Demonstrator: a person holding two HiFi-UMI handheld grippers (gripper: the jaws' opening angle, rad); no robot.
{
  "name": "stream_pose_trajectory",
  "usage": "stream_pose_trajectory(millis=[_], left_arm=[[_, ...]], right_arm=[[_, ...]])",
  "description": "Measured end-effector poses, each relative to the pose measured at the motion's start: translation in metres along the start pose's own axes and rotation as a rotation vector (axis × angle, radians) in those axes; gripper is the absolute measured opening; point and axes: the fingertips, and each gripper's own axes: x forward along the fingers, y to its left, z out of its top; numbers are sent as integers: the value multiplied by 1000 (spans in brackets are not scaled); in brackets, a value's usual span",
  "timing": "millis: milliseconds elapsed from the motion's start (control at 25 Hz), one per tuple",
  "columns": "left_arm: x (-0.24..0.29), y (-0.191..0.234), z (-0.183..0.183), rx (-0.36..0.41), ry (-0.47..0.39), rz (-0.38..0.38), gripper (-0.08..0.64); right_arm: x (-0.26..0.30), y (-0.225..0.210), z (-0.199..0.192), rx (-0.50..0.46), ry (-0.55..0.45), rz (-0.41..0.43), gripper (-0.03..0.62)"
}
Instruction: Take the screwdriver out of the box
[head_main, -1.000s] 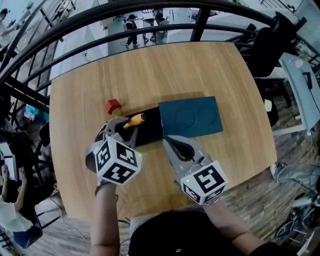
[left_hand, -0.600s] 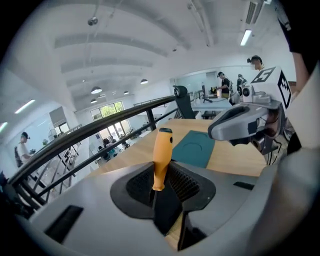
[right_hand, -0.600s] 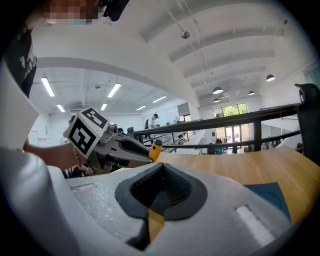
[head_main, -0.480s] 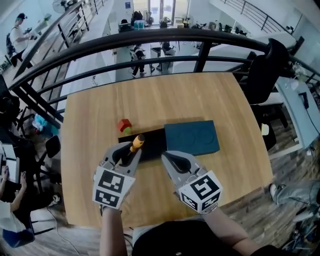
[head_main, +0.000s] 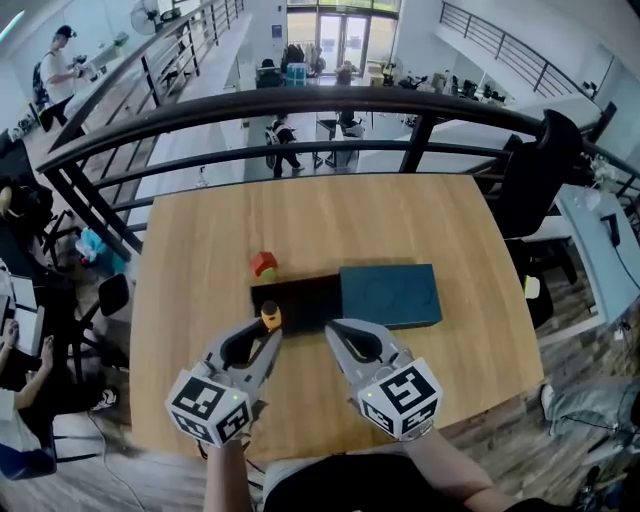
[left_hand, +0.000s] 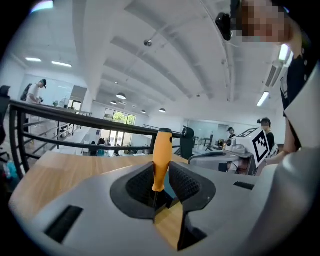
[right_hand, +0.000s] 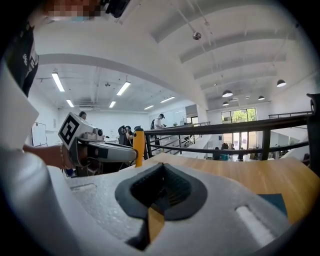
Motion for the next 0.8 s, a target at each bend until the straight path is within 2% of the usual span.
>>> stream_pose_trajectory(millis=[200, 280, 400, 640, 800], left_arm=[[-13, -3, 3, -98, -103, 22, 107], [-15, -6, 2, -108, -117, 28, 107], [-14, -11, -3, -95, -112, 9, 107], [-11, -12, -25, -161, -82, -22, 107], [-7, -15, -31, -157, -69, -40, 107]], right_arm=[[-1, 9, -2, 0, 4, 21, -3], [-2, 8, -2, 1, 1, 21, -3], [-1, 9, -3, 10, -2, 29, -3], [0, 11, -17, 37, 30, 28, -3], [2, 10, -23, 47, 46, 40, -3]])
